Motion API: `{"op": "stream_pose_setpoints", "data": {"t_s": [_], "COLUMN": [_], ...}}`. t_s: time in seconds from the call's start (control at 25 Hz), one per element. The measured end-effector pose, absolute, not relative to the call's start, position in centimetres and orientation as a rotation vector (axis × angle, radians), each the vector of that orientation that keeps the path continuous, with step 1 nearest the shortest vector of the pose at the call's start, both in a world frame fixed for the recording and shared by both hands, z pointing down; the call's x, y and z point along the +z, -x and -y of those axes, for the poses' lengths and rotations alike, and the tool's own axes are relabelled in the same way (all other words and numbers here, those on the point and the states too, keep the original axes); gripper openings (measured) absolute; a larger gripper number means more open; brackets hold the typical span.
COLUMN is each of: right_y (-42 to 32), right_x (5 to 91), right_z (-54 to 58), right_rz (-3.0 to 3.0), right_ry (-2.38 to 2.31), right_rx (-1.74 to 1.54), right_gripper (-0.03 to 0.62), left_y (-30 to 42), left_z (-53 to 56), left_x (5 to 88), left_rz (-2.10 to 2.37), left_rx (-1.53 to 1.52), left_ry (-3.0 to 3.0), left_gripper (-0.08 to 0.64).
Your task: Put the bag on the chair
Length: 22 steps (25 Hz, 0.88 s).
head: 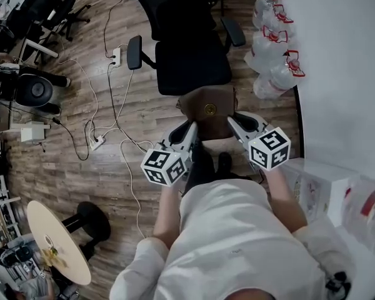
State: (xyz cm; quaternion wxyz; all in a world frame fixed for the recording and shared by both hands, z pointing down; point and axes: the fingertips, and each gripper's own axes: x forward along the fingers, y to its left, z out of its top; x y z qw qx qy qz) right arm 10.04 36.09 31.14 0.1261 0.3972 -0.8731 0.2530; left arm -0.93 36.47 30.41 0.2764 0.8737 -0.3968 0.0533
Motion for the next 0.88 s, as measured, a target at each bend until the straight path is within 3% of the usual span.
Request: {"op": "stream_pose_setpoints", "data": {"t_s": [0.88], "right_y": [-3.6], "right_x": [31.0], "right_z": [-24.0], "right_rz": [2.483], "right_ry": [-1.226], "right_rx": [0.72], "right_gripper": [0.061], "left_y": [7.3], "left_z": [-24.0], "left_x": [30.4], "left_rz": [0.991], "left_rx": [0.134], "left_ry": [-2.37], "left_gripper": [0.034]}}
